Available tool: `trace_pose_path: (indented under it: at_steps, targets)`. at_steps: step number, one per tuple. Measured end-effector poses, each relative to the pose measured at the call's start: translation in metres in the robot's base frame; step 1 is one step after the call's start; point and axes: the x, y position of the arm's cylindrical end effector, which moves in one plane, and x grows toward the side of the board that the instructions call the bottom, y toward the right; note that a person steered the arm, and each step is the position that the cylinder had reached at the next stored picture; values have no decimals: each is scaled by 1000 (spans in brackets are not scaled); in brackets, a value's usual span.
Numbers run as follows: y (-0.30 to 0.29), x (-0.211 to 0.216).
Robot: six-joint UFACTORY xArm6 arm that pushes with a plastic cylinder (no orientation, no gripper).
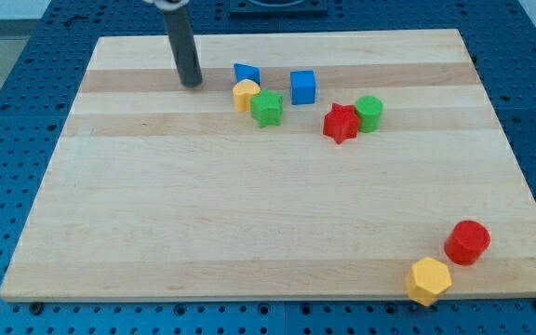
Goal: Nudge the blue triangle along with yellow heart a bit down
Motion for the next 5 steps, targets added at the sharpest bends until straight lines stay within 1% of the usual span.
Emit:
trace_pose_path:
  at_steps: [1,2,4,5]
  targets:
    - [41,-21]
    - [75,-13]
    - [83,65]
    - [98,104]
